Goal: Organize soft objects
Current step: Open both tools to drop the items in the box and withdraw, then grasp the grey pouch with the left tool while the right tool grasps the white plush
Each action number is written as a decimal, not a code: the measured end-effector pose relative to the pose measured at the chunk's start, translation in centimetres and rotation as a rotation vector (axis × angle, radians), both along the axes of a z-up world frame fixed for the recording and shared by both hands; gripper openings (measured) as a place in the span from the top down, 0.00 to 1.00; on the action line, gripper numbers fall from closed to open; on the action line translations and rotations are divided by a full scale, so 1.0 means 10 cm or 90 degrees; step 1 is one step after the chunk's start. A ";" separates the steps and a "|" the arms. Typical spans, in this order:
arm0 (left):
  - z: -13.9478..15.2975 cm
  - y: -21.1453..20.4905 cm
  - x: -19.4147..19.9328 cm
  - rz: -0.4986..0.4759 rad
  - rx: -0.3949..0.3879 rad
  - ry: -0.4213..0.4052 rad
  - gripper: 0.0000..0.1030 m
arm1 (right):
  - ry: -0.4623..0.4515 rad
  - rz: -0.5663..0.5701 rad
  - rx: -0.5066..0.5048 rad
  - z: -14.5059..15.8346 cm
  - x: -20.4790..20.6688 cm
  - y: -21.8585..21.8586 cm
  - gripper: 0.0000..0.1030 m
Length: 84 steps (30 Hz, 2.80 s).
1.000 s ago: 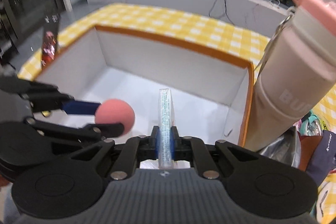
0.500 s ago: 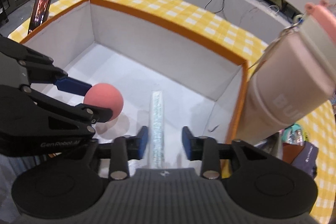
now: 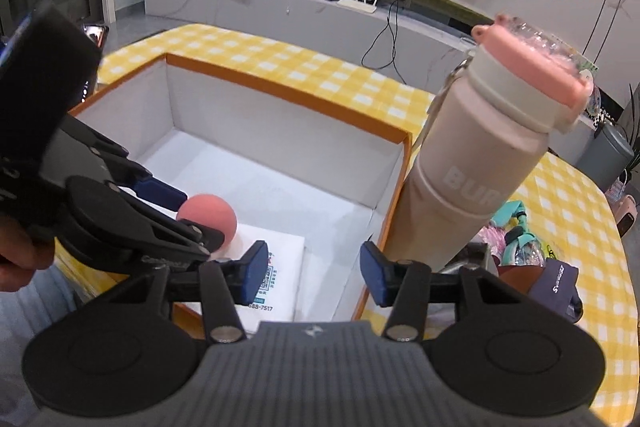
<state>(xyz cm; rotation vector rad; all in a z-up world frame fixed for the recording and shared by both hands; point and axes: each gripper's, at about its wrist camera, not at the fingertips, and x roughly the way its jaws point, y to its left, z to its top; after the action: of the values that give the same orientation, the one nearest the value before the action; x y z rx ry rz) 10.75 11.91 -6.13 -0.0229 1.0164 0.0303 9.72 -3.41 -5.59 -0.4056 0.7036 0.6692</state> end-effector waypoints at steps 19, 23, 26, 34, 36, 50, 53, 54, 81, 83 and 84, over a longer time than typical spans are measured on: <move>0.36 -0.23 -0.29 0.031 0.035 -0.099 0.24 | -0.025 -0.066 0.099 0.18 -0.02 -0.51 0.30; 0.51 -0.43 -0.44 0.010 0.027 -0.170 0.24 | -0.049 -0.093 0.134 0.24 -0.06 -0.74 0.24; 0.59 -0.60 -0.50 -0.020 0.021 -0.208 0.23 | -0.069 -0.117 0.151 0.26 -0.10 -0.92 0.24; 0.63 -1.04 -0.40 -0.100 0.005 -0.245 0.23 | -0.080 -0.215 0.198 0.13 -0.09 -1.50 0.24; 0.62 -1.15 -0.35 -0.119 0.007 -0.244 0.24 | -0.085 -0.239 0.208 0.08 -0.05 -1.67 0.24; 0.34 -1.80 -0.03 -0.225 0.071 -0.194 0.24 | -0.024 -0.300 0.165 -0.32 0.19 -2.18 0.24; 0.27 -1.87 0.04 -0.236 0.082 -0.181 0.23 | -0.007 -0.311 0.165 -0.41 0.26 -2.25 0.24; 0.24 -1.88 0.05 -0.239 0.083 -0.176 0.23 | -0.001 -0.315 0.166 -0.44 0.29 -2.27 0.24; -0.20 -2.18 0.55 -0.238 0.123 -0.129 0.99 | 0.087 -0.347 0.147 -0.90 0.74 -2.47 0.28; -0.09 -2.17 0.40 -0.241 0.114 -0.138 0.99 | 0.087 -0.353 0.147 -0.91 0.75 -2.48 0.28; -0.04 -2.16 0.33 -0.243 0.111 -0.142 0.99 | 0.087 -0.354 0.147 -0.90 0.75 -2.48 0.28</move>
<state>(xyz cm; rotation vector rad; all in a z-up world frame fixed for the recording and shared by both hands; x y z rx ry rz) 14.00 -9.66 -6.56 0.3204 0.7783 -0.2279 17.21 -28.22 -14.63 0.0560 0.8138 0.2448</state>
